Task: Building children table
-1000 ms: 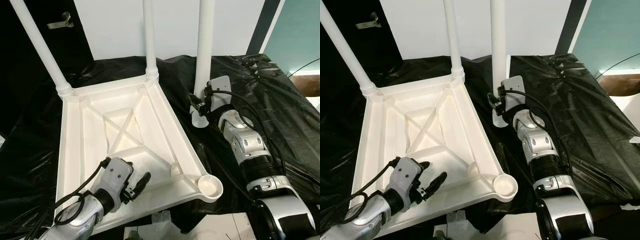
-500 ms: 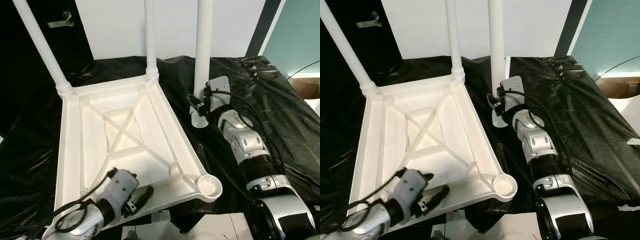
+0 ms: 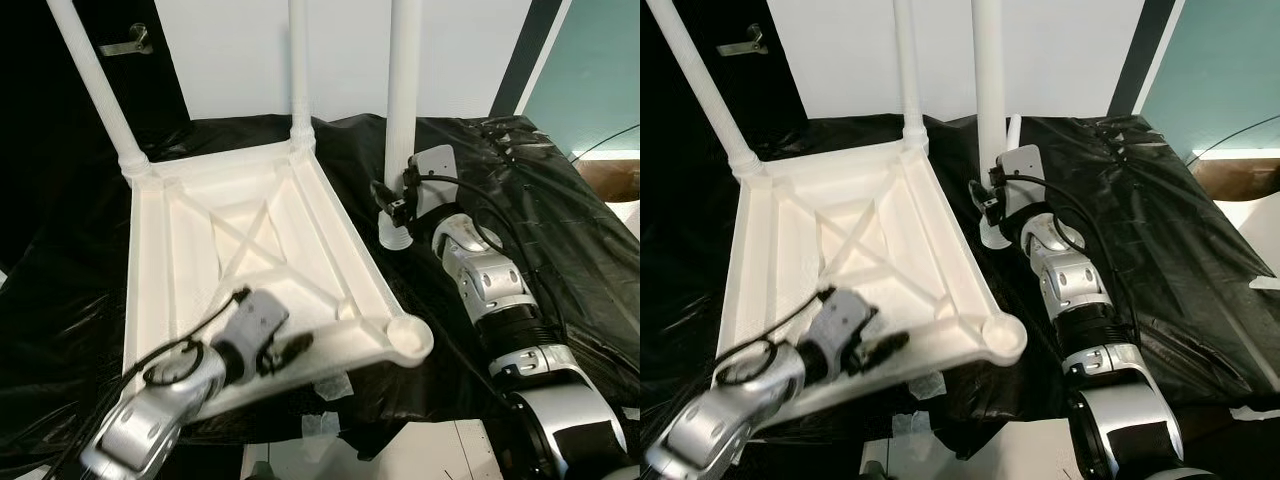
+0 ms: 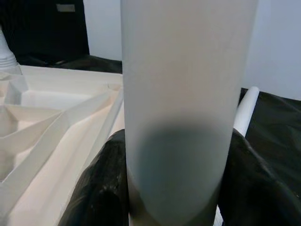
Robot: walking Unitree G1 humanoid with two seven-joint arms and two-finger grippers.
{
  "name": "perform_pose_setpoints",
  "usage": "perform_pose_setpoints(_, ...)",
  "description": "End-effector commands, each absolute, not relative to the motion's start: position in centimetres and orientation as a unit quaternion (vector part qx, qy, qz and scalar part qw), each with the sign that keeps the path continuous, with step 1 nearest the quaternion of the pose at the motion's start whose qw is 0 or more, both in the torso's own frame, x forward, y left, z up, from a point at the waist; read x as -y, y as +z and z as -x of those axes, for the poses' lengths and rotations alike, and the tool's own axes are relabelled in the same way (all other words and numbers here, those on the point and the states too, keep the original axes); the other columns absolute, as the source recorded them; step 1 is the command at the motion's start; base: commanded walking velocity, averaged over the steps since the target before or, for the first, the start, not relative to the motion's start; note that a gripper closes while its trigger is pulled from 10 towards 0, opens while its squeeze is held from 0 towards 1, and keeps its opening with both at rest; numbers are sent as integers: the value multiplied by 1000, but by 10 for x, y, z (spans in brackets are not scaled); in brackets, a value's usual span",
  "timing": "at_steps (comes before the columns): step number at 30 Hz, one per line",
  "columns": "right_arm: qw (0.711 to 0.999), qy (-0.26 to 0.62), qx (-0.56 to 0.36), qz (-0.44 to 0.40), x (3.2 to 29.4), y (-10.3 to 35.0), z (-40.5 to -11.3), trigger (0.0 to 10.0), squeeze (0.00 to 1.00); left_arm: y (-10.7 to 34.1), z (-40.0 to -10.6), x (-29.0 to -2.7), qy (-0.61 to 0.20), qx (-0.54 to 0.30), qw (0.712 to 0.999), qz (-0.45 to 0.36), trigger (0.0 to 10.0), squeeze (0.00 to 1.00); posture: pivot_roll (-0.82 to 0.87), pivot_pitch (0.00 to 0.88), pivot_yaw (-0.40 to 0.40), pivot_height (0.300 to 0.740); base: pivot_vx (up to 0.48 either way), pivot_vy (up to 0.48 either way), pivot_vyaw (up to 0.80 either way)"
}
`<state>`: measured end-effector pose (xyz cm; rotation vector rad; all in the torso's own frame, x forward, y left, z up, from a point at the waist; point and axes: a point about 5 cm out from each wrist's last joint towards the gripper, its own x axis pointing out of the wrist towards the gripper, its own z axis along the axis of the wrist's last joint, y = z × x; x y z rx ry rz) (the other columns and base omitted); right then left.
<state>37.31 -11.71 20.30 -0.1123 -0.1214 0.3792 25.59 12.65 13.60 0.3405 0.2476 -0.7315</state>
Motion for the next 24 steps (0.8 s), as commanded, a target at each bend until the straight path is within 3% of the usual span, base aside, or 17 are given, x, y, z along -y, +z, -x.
perform_pose_setpoints(1,978,191,67,54,115,205,-373,10000,0,143,-273,-147,-205,-100,955,-191,10000,0,127,38,-24,740,0,0,0)
perform_pose_setpoints(10,975,205,75,29,108,205,-368,10000,0,148,-294,-143,-180,-94,957,-208,10000,0,111,42,-14,740,0,0,0)
perform_pose_setpoints(16,968,225,102,37,106,203,-359,10000,0,157,-285,-136,-240,-75,952,-175,10000,0,111,46,-14,740,0,0,0)
perform_pose_setpoints(17,960,252,116,37,99,202,-348,10000,0,163,-277,-133,-280,-52,946,-155,10000,0,113,49,-13,740,0,0,0)
perform_pose_setpoints(24,945,301,126,18,88,196,-322,10000,0,163,-259,-133,-331,-36,931,-150,10000,0,118,62,-11,740,0,0,0)
